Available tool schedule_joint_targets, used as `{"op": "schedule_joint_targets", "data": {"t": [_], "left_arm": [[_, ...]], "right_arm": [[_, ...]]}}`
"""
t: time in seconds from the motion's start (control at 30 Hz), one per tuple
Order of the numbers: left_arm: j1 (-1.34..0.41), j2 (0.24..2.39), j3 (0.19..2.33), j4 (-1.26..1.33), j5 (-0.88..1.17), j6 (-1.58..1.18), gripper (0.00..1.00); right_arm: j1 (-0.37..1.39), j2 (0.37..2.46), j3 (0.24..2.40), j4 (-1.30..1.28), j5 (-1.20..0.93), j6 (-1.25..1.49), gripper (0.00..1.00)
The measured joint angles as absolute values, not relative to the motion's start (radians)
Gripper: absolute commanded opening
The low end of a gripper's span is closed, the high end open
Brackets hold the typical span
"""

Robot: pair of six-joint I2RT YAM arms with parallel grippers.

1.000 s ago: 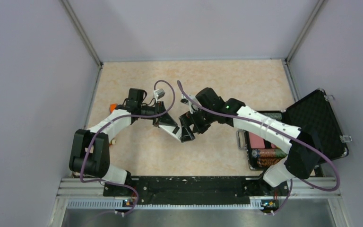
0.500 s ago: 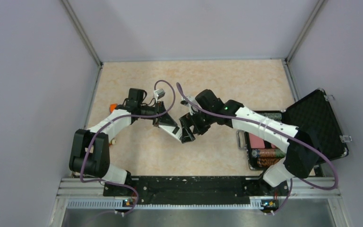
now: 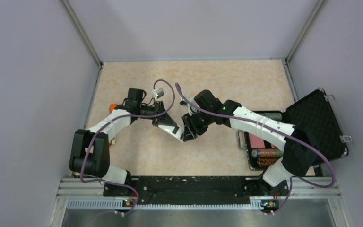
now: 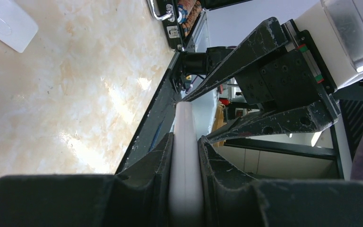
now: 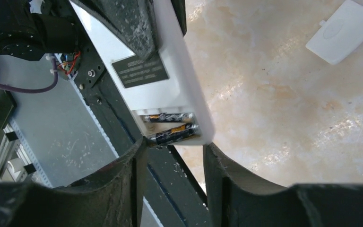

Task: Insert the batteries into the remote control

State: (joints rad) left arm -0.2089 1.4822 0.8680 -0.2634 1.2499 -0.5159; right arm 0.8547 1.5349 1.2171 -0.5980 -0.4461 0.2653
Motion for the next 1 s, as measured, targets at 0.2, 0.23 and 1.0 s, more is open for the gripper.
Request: {"op": "schedule_joint_targets", "data": {"t": [0.2, 0.23, 1.0], "left_arm": [[-0.203, 1.482, 0.868, -0.263, 1.238, -0.502, 0.00], [-0.203, 1.482, 0.868, -0.263, 1.238, -0.501, 0.00], [-0.205, 1.460, 0.868, -0.239, 1.260, -0.506, 0.00]], "right_arm": [[0.855, 1.539, 1.217, -0.600, -0.460, 0.281, 0.39], [0.855, 1.539, 1.217, -0.600, -0.461, 0.282, 0.39], [0.844, 1.578, 1.217, -0.568, -0.466, 0.370, 0.61]]}}
